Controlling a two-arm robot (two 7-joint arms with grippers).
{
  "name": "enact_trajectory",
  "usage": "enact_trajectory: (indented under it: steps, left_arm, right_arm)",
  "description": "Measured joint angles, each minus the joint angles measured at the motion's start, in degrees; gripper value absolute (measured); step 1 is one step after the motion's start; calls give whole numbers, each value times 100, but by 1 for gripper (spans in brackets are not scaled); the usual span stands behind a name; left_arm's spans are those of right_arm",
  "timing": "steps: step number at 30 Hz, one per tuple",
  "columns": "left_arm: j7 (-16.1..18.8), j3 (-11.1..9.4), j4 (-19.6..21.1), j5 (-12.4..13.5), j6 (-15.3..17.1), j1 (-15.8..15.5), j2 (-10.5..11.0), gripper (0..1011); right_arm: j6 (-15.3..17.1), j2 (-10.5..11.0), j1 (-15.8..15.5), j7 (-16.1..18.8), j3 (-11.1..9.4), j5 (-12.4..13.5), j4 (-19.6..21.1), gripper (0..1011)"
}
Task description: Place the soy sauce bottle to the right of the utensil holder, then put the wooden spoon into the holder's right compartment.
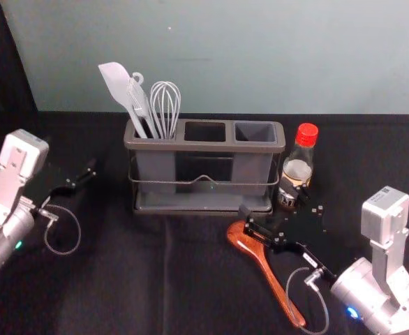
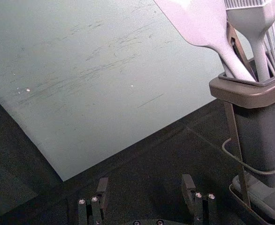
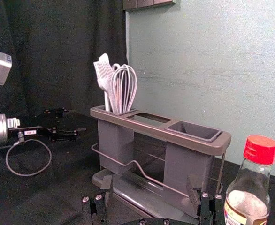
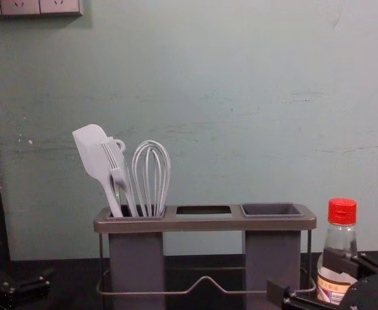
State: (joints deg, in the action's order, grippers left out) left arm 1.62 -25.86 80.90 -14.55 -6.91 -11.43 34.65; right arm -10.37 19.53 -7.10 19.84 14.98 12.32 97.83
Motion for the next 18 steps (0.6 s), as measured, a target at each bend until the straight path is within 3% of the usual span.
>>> enact_trajectory:
  steps: [18]
  left_arm:
    - [0,0,0,0,0,0,0,1000]
  right_arm:
    - [27,11,-1,4,-26,26,35,1002]
